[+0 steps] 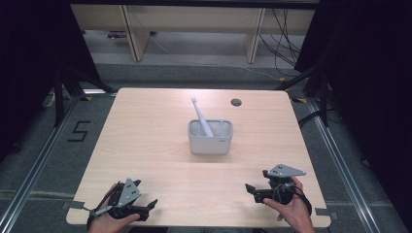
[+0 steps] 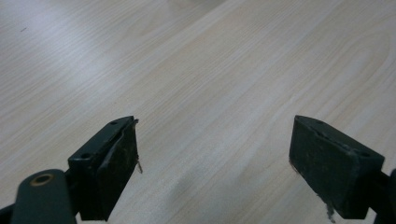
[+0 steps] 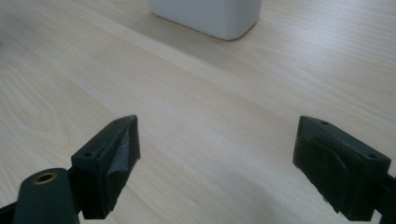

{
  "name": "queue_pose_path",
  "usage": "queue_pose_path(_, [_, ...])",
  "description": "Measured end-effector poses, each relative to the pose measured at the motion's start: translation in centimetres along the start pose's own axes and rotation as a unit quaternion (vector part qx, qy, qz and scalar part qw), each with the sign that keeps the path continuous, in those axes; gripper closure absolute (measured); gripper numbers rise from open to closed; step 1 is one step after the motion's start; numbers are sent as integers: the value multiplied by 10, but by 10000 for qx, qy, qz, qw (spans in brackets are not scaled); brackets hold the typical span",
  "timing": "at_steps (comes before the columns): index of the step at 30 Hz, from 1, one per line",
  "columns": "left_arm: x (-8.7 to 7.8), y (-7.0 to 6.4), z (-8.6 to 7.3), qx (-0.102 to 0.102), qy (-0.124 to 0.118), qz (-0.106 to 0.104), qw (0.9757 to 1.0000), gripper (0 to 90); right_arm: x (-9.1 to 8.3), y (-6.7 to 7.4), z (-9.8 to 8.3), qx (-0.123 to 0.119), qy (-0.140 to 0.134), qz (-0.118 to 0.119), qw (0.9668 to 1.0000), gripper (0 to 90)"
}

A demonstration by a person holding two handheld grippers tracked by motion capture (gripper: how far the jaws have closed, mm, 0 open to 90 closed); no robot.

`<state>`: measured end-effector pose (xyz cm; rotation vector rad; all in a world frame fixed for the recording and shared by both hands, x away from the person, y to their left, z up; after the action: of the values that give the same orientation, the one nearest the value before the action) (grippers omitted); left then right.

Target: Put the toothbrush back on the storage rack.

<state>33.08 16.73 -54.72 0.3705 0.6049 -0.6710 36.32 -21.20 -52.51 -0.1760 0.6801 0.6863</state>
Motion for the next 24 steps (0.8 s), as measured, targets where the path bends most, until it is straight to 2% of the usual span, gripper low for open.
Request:
queue_pose_path(1, [-1,1,-1,123,113,-17,9999,152,-1,-3,-1,-143,-11,-40,9999,157])
queue_pose_path(2, [-1,2,-2,153,137,-17,9998,152,-1,-2,-1,-121,-28,-49,9999,157])
queue_pose_path(3, [-1,2,-1,144,111,12,9998,152,-1,-1,-2,-121,-52,40,9999,157])
queue_pose_path(4, [-1,2,-1,157,115,16,9998,151,-3,2,-4,111,5,-4,9999,157])
queue_pose_path(5, [-1,2,-1,155,117,12,9998,151,-3,-2,-5,-150,7,-16,9999,157])
queue_pose_path(7, [-2,3,-2,182,152,7,9997,152,-5,1,-7,-37,44,-6,10000,157])
queue_pose_path(9, [1,-1,0,-37,-40,10,10000,151,-7,1,-9,-23,49,-5,10000,157])
queue_pose_path(12, [1,-1,0,-19,-27,8,10000,152,-7,1,-12,-98,32,34,9999,157])
queue_pose_path(13, [1,-1,0,-32,-29,7,10000,151,-9,0,-14,-113,83,-42,9999,157])
queue_pose_path(14, [0,-1,0,-10,10,0,10000,151,-8,1,-15,-75,84,18,9999,157])
queue_pose_path(15, [-1,0,-1,100,107,-16,9999,151,-9,3,-17,102,147,7,9998,157])
queue_pose_path(16, [-2,2,-2,188,168,-15,9997,151,-8,2,-17,-8,81,-3,10000,157])
queue_pose_path(17, [-1,1,-2,165,141,-19,9998,151,-9,0,-18,-68,92,-14,9999,157])
queue_pose_path(18, [-1,1,-2,151,135,-6,9998,151,-9,4,-19,133,123,17,9998,157])
queue_pose_path(19, [0,0,-1,94,83,12,9999,151,-9,1,-19,-33,118,14,9999,157])
queue_pose_path(20, [1,-1,-1,-10,23,20,10000,151,-10,3,-20,18,138,17,9999,157])
queue_pose_path(21, [0,-1,-1,0,22,21,10000,151,-8,3,-20,-53,91,77,9999,158])
queue_pose_path(22, [0,-1,0,29,19,-17,10000,151,-9,2,-21,-123,118,-3,9999,157])
queue_pose_path(23, [-1,-1,-1,78,67,-29,9999,151,-10,4,-22,-15,169,41,9998,158])
queue_pose_path(24, [-1,-1,-1,87,82,-21,9999,151,-10,2,-23,-131,146,0,9998,157])
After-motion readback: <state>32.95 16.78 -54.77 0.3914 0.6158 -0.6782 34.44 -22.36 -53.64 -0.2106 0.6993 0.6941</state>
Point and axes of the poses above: each handheld gripper's, and its own axes: x roughly forward along the jaws, z roughly out of its top, y roughly to its left, the point moved 8 cm from there along x, roughly forward along the jaws, and after that the axes turned 4 degrees about -x, right-handed, at the moved point
